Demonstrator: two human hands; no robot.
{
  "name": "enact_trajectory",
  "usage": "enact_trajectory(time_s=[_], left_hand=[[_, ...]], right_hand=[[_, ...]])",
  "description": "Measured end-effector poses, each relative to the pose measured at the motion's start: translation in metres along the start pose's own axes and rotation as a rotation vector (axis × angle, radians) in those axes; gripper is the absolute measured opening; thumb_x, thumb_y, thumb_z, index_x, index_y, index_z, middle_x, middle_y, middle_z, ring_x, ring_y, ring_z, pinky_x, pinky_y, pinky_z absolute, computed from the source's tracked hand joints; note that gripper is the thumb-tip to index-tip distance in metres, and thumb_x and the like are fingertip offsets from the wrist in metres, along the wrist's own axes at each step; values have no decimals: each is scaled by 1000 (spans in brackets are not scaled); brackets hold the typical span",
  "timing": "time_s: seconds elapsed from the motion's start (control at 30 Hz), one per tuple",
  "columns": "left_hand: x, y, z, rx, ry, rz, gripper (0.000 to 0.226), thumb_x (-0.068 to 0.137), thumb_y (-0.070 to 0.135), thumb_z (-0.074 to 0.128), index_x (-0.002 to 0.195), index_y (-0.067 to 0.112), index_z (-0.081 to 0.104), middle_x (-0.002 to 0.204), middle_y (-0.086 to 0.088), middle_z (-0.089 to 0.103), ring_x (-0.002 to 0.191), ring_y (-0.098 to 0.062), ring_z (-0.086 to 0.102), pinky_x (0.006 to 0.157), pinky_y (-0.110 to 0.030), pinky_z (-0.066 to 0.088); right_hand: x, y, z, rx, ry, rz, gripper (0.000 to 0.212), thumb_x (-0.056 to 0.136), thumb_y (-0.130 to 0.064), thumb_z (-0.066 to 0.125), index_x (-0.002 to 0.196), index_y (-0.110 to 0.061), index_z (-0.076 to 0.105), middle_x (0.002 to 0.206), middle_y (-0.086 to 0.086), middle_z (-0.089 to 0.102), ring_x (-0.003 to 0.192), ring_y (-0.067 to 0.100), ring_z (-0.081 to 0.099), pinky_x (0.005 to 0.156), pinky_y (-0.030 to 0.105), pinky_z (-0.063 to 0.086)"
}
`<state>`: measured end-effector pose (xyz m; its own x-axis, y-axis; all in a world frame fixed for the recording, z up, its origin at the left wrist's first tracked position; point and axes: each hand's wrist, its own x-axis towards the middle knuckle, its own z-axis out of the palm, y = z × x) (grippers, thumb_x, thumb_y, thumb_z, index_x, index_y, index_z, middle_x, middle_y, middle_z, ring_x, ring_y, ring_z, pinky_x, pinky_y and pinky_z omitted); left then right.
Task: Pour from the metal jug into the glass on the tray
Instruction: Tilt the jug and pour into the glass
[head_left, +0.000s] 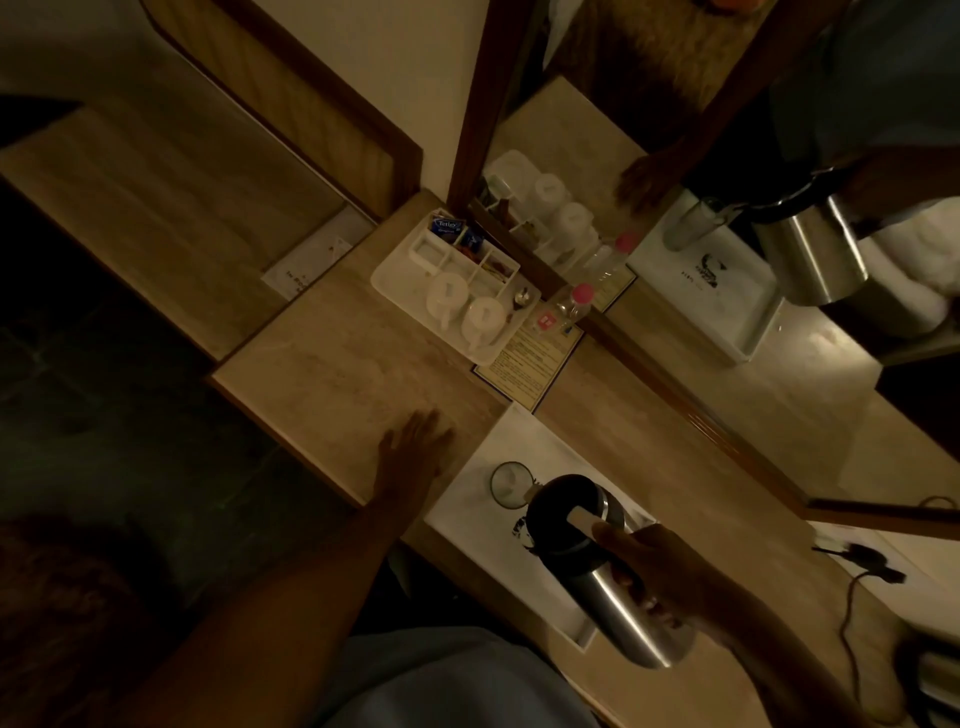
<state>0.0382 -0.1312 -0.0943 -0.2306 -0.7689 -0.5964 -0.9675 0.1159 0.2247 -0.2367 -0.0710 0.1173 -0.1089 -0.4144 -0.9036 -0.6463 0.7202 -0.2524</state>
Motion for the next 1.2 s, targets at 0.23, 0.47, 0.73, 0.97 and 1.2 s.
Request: enact_trajectory(time_s=[0.23, 0.47, 0.73, 0.97, 1.2], left_hand=[[0, -1, 0, 5, -3, 1, 71, 107, 35, 53, 167, 39, 15, 179, 2, -3, 167, -23, 1, 129, -57, 23], [1, -1, -1, -4, 7, 0, 73, 106, 32, 56, 166, 39, 16, 179, 1, -2, 167, -24, 3, 129, -57, 23], [1, -2, -1, 20, -17, 11, 73, 108, 34, 52, 168, 38, 10, 179, -1, -8, 167, -26, -1, 130, -58, 20], [2, -2, 0, 21, -11, 10, 70, 109, 37, 50, 168, 38, 13, 179, -1, -5, 167, -26, 2, 130, -56, 21], [1, -3, 0, 11, -5, 17, 70, 108, 34, 52, 167, 36, 14, 179, -1, -4, 167, -27, 1, 129, -57, 22]], right_hand=[[-4, -4, -2, -25, 3, -2, 56, 101, -51, 48, 62, -15, 64, 43, -6, 53, 30, 4, 44, 35, 15, 40], [-7, -7, -2, -39, 2, -10, 55, 101, -51, 47, 62, -15, 62, 46, -5, 52, 31, 5, 43, 36, 16, 40], [-7, -9, -5, -42, 21, -14, 56, 101, -50, 48, 61, -14, 63, 42, -6, 52, 30, 5, 45, 38, 18, 42], [-7, -12, -5, -29, 25, -16, 58, 100, -51, 50, 53, -17, 60, 36, -5, 50, 27, 5, 44, 35, 16, 39], [-9, -14, -5, -48, 14, -3, 59, 102, -49, 48, 55, -16, 59, 36, -5, 50, 26, 4, 41, 33, 15, 37]])
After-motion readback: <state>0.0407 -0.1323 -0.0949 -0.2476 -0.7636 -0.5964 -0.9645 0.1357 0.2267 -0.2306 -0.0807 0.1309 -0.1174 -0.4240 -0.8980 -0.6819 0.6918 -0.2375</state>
